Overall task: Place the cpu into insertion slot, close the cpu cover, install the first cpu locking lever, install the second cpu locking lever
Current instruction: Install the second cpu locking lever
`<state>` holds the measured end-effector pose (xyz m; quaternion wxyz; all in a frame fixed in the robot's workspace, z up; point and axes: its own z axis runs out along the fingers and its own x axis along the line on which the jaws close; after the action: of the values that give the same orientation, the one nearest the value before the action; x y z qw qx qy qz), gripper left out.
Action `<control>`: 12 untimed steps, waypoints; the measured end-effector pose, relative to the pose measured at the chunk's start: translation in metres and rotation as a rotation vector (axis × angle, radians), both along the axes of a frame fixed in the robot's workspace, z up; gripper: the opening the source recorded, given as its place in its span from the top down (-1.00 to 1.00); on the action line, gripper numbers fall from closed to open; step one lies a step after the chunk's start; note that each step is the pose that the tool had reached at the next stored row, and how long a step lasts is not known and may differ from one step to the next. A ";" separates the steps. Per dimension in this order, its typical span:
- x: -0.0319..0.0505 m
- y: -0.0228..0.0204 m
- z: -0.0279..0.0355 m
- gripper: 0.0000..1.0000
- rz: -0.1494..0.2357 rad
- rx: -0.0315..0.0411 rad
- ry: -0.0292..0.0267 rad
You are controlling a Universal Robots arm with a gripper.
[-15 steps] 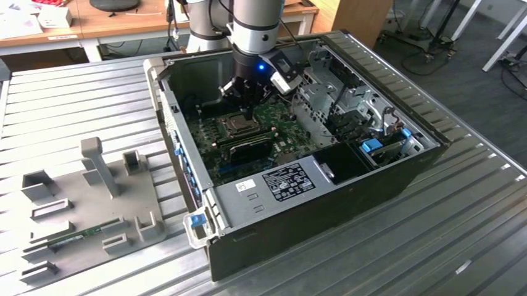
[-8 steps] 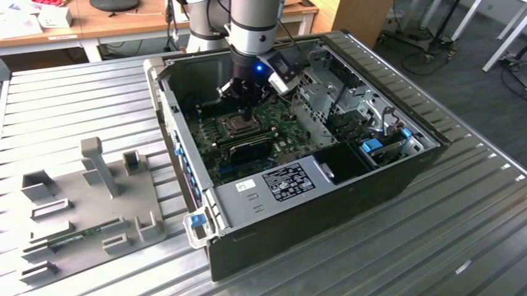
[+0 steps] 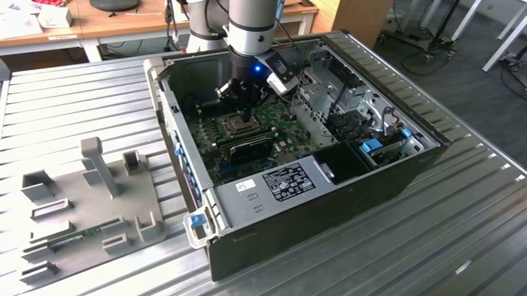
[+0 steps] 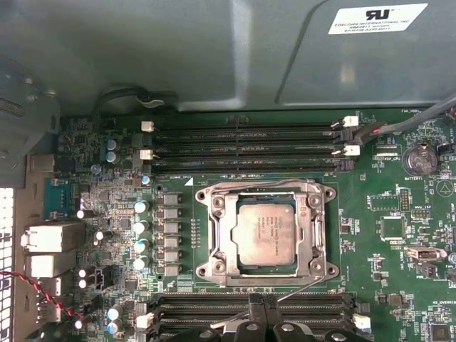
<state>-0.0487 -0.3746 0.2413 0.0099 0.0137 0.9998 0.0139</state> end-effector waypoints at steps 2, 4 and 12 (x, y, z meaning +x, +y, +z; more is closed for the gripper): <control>-0.0001 0.0000 0.0000 0.80 0.000 -0.0057 0.0000; -0.0001 0.0000 0.0000 0.80 0.000 -0.0058 0.0000; -0.0030 0.0001 -0.0009 0.80 0.000 -0.0058 0.0000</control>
<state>-0.0516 -0.3745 0.2404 0.0099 0.0137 0.9998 0.0110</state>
